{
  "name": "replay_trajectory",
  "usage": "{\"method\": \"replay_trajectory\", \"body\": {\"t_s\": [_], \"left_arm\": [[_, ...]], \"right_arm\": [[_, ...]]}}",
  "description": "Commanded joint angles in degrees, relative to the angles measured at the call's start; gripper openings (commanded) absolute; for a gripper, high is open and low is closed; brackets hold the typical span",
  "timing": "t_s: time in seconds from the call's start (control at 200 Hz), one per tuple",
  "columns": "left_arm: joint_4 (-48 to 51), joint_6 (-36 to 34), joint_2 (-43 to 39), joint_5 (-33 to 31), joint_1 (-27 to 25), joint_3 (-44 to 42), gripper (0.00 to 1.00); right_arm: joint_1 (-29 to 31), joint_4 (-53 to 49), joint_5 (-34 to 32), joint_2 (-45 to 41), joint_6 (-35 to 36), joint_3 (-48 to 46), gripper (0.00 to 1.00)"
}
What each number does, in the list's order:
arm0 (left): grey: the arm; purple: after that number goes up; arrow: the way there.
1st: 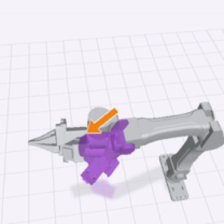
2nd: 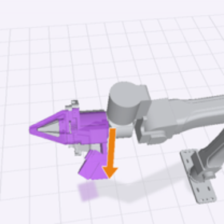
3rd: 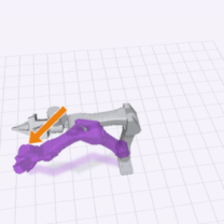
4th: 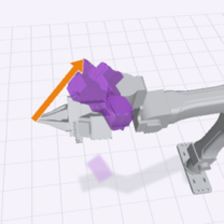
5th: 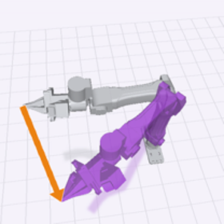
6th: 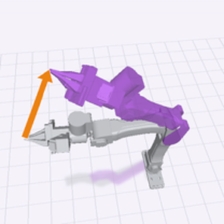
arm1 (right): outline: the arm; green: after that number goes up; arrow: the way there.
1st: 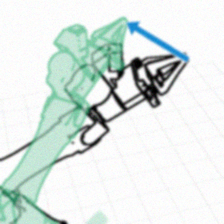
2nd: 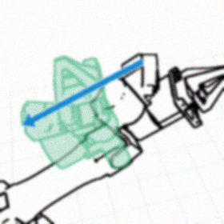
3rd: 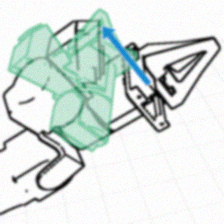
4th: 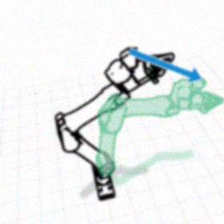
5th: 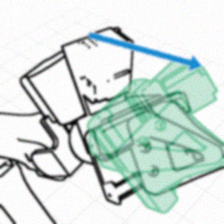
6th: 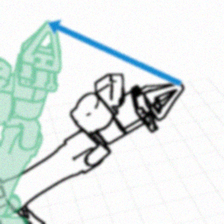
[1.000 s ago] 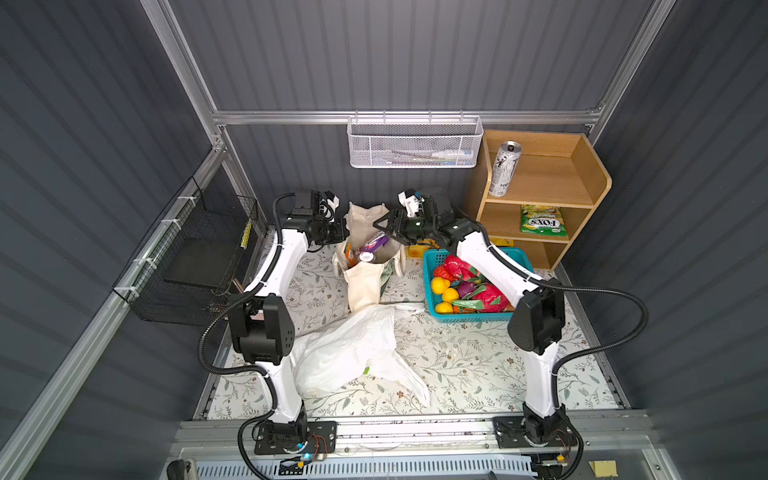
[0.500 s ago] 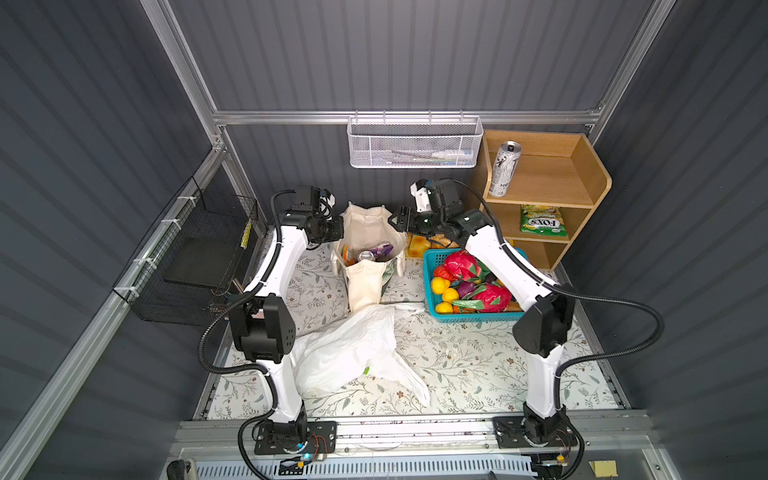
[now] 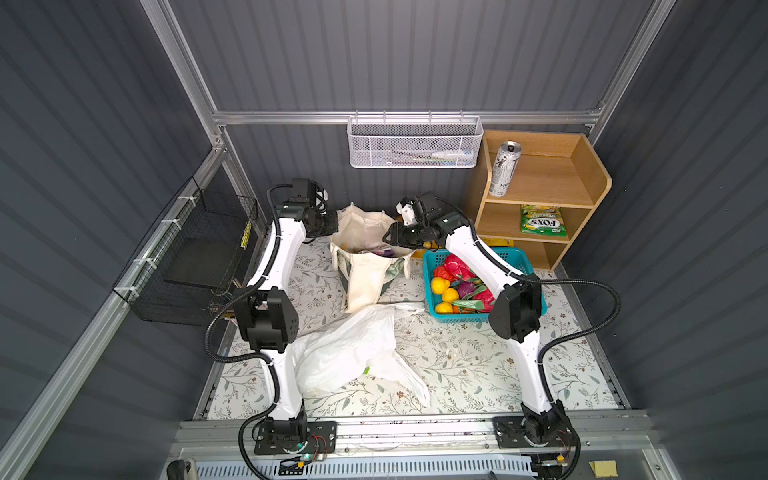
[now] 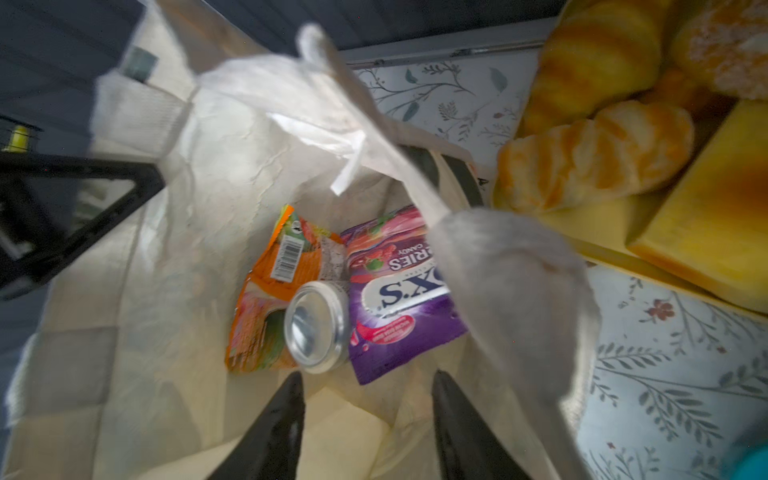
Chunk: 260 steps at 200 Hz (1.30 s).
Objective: Place the mixed food into the grocery bags and tie them
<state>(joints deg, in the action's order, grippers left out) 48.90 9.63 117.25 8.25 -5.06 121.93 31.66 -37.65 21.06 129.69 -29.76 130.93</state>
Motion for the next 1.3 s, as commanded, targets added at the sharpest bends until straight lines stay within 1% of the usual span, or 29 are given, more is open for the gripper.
{"method": "replay_trajectory", "body": {"t_s": [0.0,0.145,0.265,0.34,0.425,0.53,0.55,0.565,0.61,0.645,0.7,0.765,0.78,0.8,0.906,0.966,1.156,1.296], "left_arm": [[0.02,-0.06,0.91,-3.72,2.29,4.68,0.0],[-0.89,0.4,3.05,-5.19,4.14,8.4,0.0],[-0.78,0.3,5.69,-6.36,5.43,11.69,0.0],[-1.17,0.05,6.86,-7.3,6.38,12.5,0.0],[-1.66,0.35,7.68,-7.81,7.86,12.83,0.0],[-2.14,0.54,7.97,-6.25,8.92,12.67,0.0],[-2.19,0.53,7.8,-5.86,8.88,12.54,0.05],[-2.27,0.55,7.58,-5.46,8.97,12.45,0.11],[-2.69,0.59,6.8,-4.04,8.93,11.93,0.35],[-3.05,0.73,5.82,-3.08,8.93,11.38,0.51],[-4.07,0.99,3.81,-2.17,8.93,9.96,0.67],[-5.95,1.51,0.86,-0.42,8.93,7.48,0.82],[-6.27,1.57,0.23,-0.02,8.93,6.85,0.91],[-6.63,1.68,-0.61,0.36,8.93,6.18,0.99],[-7.04,2.14,-3.71,2.99,8.6,3.85,1.0],[-6.55,1.88,-5.1,3.75,7.49,2.8,1.0],[-4.87,0.06,-10.0,0.59,1.17,-1.28,1.0],[-5.71,1.36,-15.11,-0.27,-1.0,-6.78,1.0]], "right_arm": [[-0.06,2.94,2.64,-6.3,-0.08,-1.24,0.6],[-0.39,3.06,2.16,-10.23,0.08,-1.81,0.66],[-0.39,4.24,2.13,-14.92,-0.1,-5.98,0.69],[-0.42,6.04,2.06,-19.11,-0.45,-11.7,0.69],[-0.39,9.36,2.1,-25.17,-1.03,-20.78,0.7],[-0.37,12.16,1.51,-31.8,-1.76,-31.29,0.71],[-0.44,12.57,1.45,-32.81,-1.98,-33.12,0.71],[-0.36,12.78,1.53,-33.51,-2.14,-34.43,0.71],[-0.06,13.29,1.63,-35.33,-2.48,-38.22,0.72],[0.22,13.76,1.53,-36.76,-2.59,-41.1,0.72],[0.8,14.55,1.74,-38.14,-2.89,-45.65,0.73],[1.66,15.05,2.08,-39.18,-3.47,-50.27,0.73],[1.99,15.06,2.2,-39.38,-3.71,-51.4,0.73],[2.35,16.55,2.37,-39.57,-3.95,-52.74,0.73],[4.99,18.95,2.95,-39.79,-5.21,-58.25,0.75],[6.49,20.93,3.92,-39.28,-6.65,-60.68,0.75],[9.76,26.87,6.76,-36.16,-10.93,-62.6,0.75],[10.77,30.95,9.31,-33.04,-14.29,-62.2,0.74]]}}
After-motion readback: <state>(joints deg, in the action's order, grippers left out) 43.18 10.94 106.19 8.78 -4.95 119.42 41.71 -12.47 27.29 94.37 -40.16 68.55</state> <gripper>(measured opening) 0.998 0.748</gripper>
